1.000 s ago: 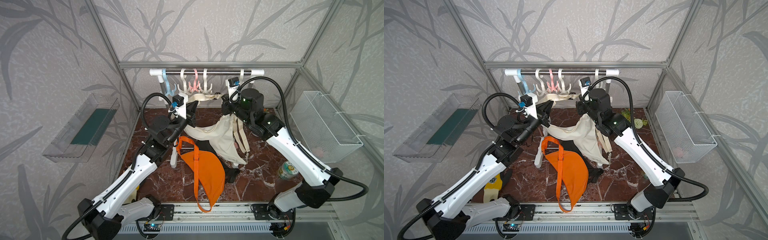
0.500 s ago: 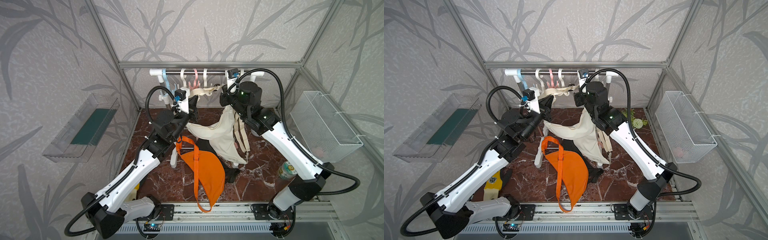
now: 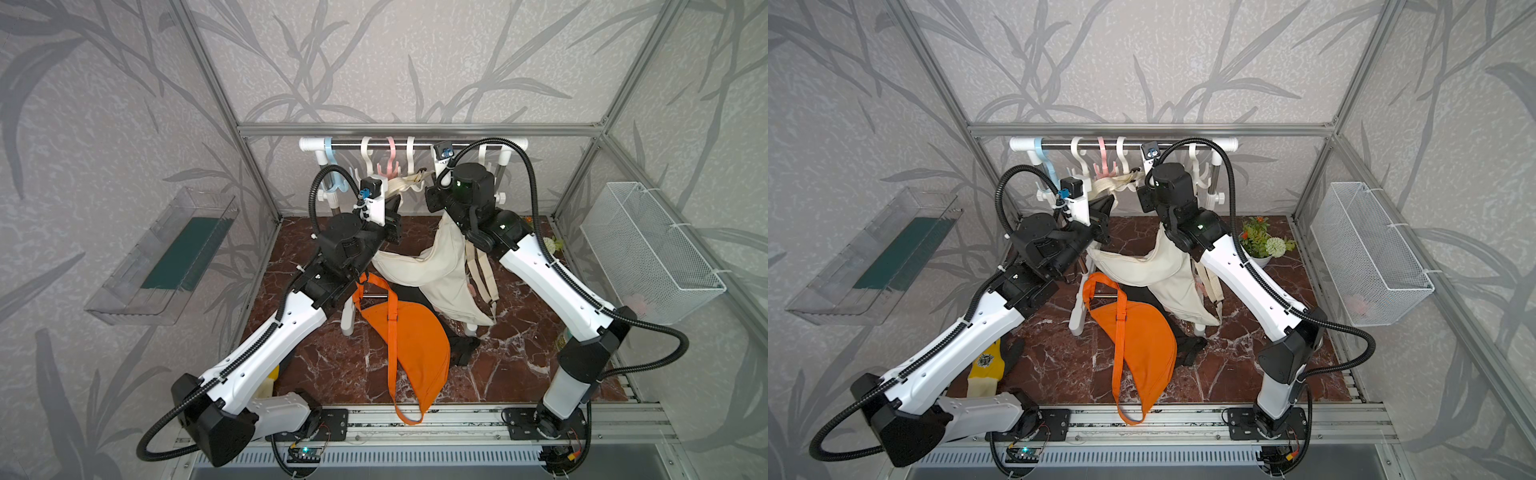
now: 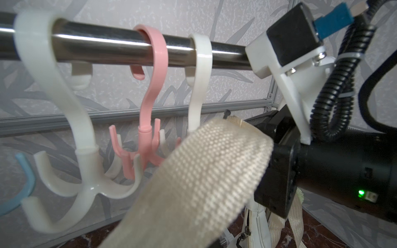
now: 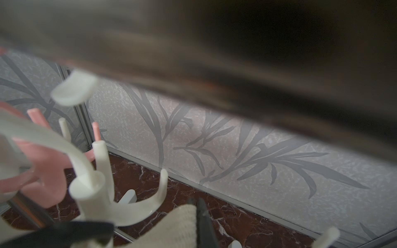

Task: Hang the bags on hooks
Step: Hang the bag on the hook.

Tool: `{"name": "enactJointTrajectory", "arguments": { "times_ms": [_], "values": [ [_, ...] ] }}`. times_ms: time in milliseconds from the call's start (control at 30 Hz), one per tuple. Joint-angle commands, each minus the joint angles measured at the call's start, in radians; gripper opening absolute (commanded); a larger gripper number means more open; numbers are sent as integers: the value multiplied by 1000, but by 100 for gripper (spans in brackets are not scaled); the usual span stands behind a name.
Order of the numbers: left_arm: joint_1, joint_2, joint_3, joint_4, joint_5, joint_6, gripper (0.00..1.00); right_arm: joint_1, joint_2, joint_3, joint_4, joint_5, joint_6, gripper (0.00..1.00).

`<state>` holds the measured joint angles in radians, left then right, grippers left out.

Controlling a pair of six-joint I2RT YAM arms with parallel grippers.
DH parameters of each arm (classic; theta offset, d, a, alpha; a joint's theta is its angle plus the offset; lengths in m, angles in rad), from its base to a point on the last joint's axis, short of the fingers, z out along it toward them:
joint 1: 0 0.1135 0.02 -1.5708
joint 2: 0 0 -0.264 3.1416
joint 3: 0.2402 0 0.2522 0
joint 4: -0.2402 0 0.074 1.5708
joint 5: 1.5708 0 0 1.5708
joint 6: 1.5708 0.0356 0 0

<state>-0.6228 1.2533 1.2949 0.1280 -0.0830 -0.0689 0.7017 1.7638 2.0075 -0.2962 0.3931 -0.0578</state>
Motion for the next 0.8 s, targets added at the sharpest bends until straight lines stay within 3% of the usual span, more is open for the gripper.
{"name": "enactJointTrajectory", "arguments": {
  "times_ms": [0, 633, 667, 767],
  "values": [
    [-5, -3, 17, -7, -20, -23, 0, 4, 4, 3, -1, 12, -8, 0],
    [-5, -26, -122, 3, 28, -36, 0, -37, -99, -183, -5, -78, 57, 0],
    [-5, -33, -136, 13, 49, -28, 11, -38, -105, -194, 1, -92, 57, 3],
    [-5, -63, -200, 71, 141, 16, 58, -39, -138, -240, 18, -145, 56, 31]
  ]
}}
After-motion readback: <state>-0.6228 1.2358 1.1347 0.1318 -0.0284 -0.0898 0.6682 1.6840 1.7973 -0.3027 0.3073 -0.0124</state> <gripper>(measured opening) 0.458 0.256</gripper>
